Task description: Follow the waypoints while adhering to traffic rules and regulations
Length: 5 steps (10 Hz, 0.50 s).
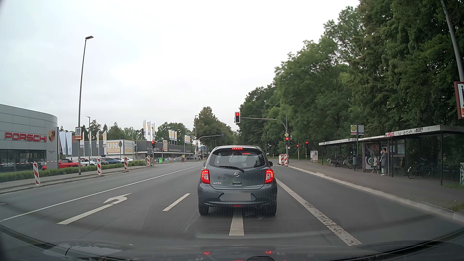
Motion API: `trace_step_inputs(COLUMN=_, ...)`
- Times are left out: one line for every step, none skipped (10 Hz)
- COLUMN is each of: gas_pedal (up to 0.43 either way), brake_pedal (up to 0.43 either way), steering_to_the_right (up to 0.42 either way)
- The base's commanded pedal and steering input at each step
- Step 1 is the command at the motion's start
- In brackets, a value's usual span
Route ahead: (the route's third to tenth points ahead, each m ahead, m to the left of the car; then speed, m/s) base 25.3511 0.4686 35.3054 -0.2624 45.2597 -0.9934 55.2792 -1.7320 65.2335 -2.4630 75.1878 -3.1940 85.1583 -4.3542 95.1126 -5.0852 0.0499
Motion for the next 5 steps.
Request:
trace_step_inputs(gas_pedal=0.0, brake_pedal=0.116, steering_to_the_right=-0.005)
trace_step_inputs(gas_pedal=0.0, brake_pedal=0.122, steering_to_the_right=-0.005)
trace_step_inputs(gas_pedal=0.0, brake_pedal=0.128, steering_to_the_right=-0.005)
trace_step_inputs(gas_pedal=0.0, brake_pedal=0.159, steering_to_the_right=-0.005)
trace_step_inputs(gas_pedal=0.0, brake_pedal=0.171, steering_to_the_right=-0.005)
